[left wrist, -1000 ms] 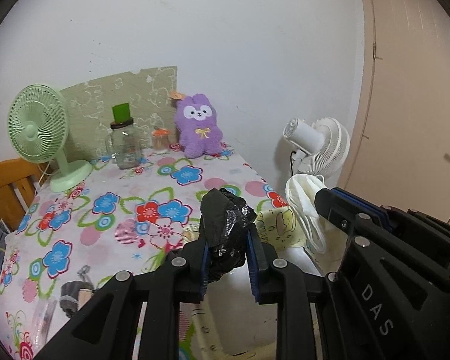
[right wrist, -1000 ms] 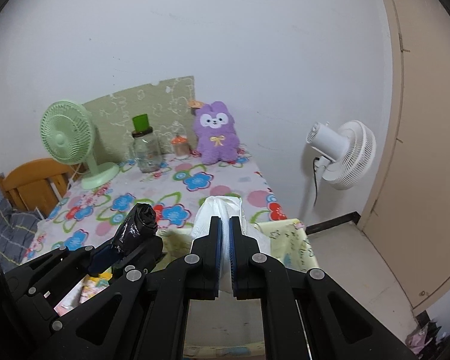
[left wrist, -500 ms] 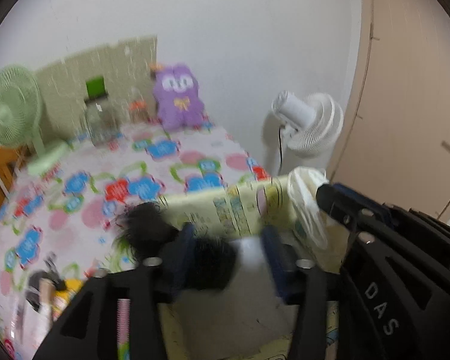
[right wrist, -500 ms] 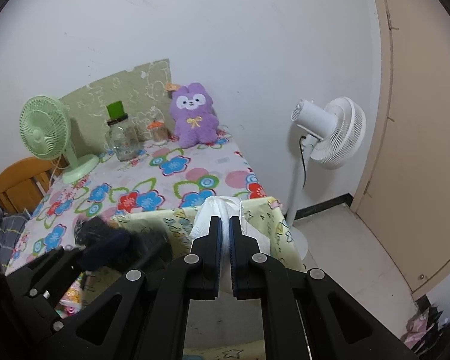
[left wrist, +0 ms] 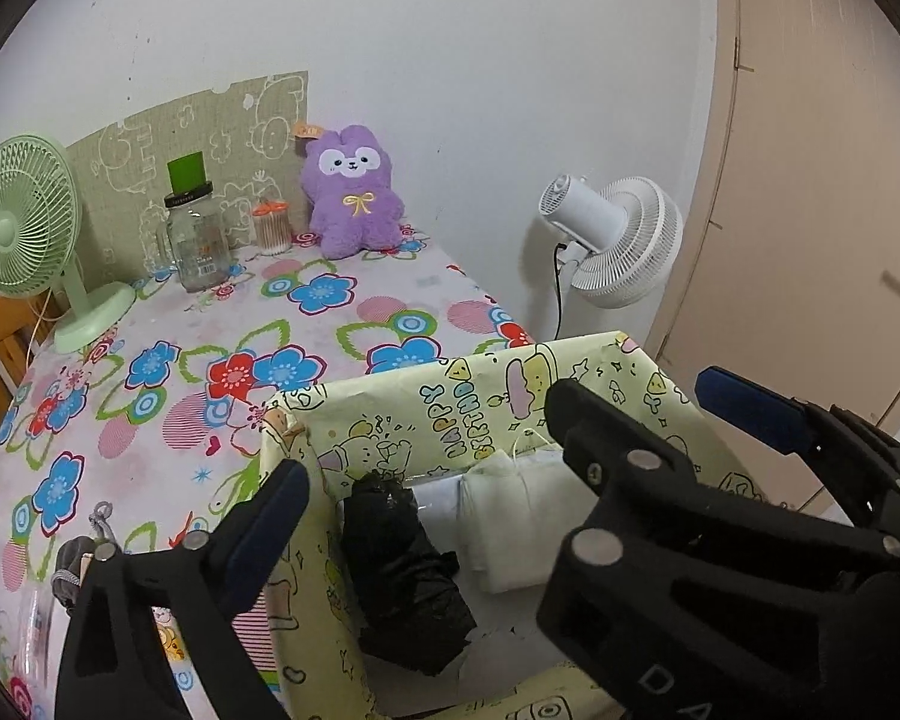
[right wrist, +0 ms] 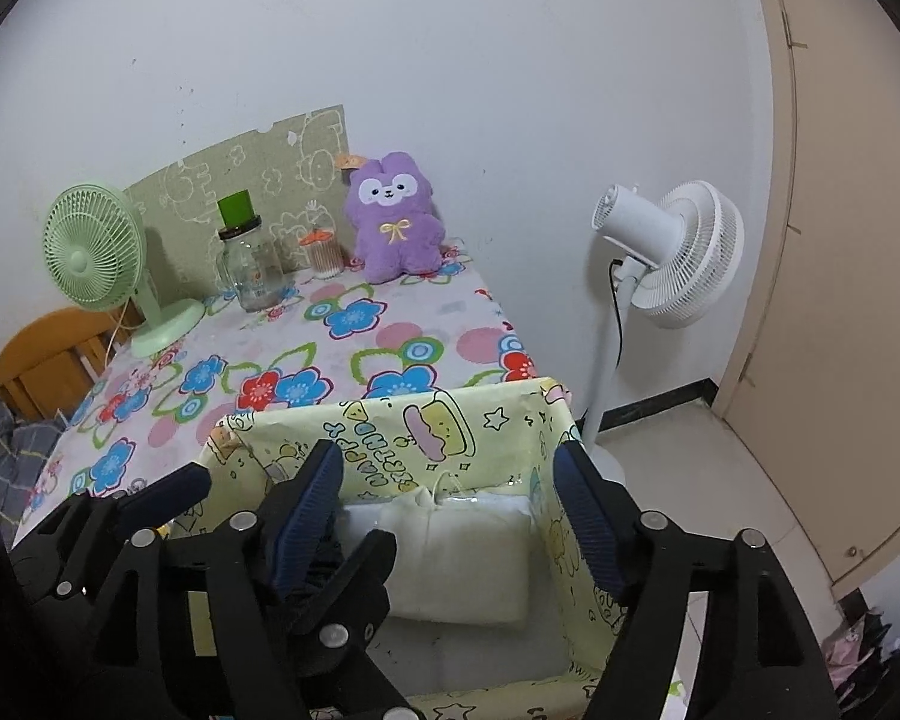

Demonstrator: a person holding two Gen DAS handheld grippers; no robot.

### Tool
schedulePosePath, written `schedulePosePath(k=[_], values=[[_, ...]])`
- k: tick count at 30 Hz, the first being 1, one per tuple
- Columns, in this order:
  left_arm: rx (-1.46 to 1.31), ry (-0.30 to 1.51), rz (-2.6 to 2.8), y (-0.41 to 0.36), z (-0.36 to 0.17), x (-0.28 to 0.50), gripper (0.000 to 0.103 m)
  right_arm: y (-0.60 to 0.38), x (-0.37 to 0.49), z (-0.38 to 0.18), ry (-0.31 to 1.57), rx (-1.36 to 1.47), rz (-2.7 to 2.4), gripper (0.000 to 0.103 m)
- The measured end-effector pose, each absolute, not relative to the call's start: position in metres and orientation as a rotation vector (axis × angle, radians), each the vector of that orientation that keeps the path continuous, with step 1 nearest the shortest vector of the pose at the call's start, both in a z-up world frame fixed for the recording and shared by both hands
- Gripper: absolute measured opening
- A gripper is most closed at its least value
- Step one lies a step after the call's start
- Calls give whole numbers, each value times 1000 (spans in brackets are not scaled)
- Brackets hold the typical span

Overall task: Organize soft objects
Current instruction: 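Drop the black bag into the box with the left tool while the right tool releases the cloth, then withdraw both tools from the box back over the remaining table items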

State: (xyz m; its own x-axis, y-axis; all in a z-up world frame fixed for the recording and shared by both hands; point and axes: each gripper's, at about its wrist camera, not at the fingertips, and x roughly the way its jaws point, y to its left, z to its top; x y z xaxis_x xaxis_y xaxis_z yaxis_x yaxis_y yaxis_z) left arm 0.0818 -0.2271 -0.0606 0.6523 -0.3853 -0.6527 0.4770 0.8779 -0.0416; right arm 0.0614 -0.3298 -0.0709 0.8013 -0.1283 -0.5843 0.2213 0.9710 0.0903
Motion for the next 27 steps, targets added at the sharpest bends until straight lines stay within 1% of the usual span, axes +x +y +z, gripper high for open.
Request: schedulePosePath(k=[4,7,12,17,27], values=[[150,692,-472,-223,-55,76,103,-325,58,-67,612,153,-193,81],[153,679,-454,-217,-50,71,103,-320,55,-63,604,149,-189,84],[145,672,-446,-205,-43,66,103,-308,49,-55,592,138,-182,85],[139,649,-429,-192,-34,59,103,-296,42,-46,563,123,-181,92],[114,593,-372,-163,-15,44,103,-266,24,-23,488,102,-157,99]])
